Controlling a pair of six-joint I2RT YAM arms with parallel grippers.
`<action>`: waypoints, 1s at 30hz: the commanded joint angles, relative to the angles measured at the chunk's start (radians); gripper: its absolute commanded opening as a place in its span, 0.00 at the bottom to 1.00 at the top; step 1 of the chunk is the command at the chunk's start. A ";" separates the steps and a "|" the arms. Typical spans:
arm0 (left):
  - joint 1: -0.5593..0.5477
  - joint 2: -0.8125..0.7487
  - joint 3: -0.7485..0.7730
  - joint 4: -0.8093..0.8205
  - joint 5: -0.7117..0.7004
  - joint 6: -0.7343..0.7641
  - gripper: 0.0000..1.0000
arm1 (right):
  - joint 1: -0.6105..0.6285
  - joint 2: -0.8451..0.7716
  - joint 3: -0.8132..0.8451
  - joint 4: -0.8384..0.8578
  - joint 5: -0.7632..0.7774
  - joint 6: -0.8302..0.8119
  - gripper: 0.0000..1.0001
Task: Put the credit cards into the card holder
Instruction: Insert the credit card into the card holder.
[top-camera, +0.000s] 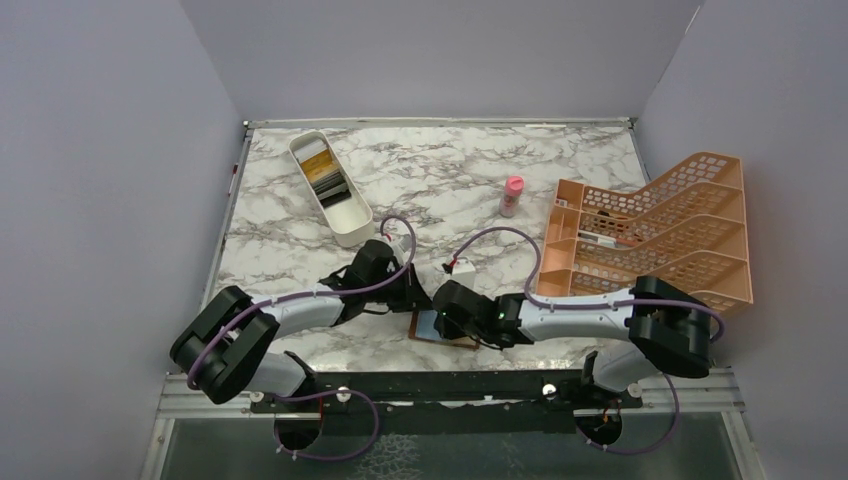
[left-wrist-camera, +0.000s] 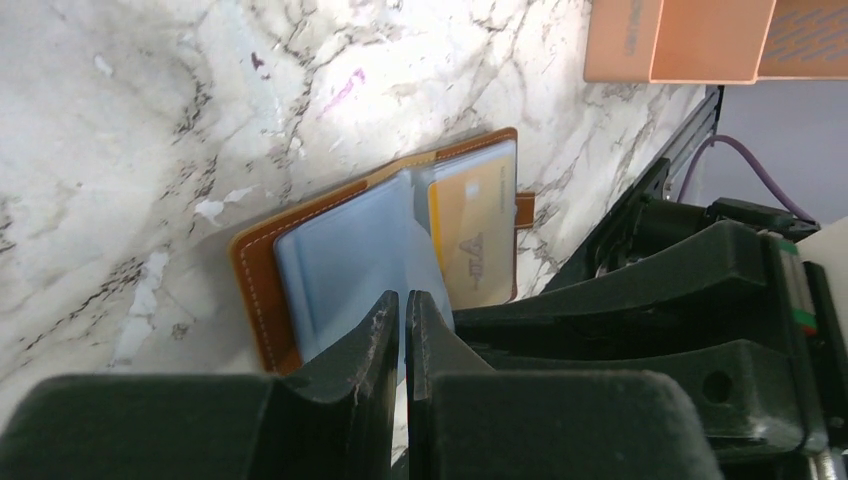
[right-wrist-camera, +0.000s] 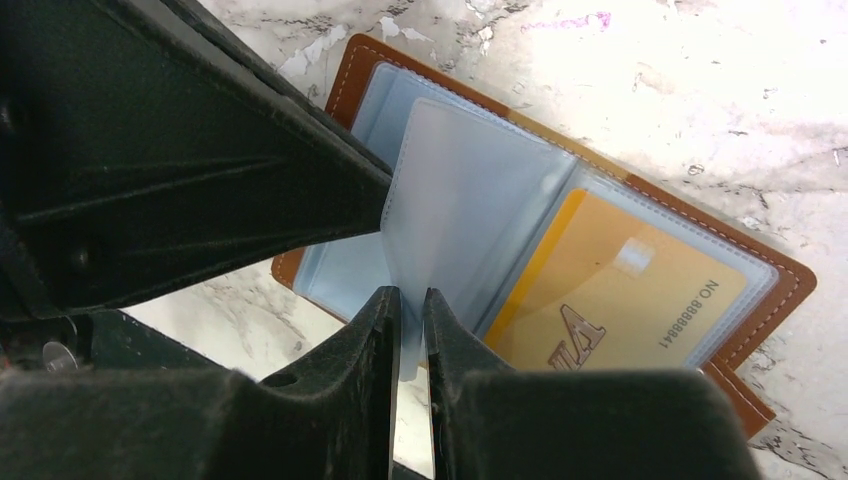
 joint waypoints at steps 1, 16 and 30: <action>-0.018 -0.023 0.045 -0.039 -0.081 0.006 0.11 | -0.008 -0.046 -0.026 0.014 0.008 0.007 0.20; -0.117 0.061 0.103 0.041 -0.024 -0.042 0.12 | -0.017 -0.222 -0.034 -0.199 0.066 0.020 0.42; -0.157 0.178 0.191 0.052 -0.042 -0.028 0.13 | -0.017 -0.328 -0.073 -0.194 0.027 0.021 0.26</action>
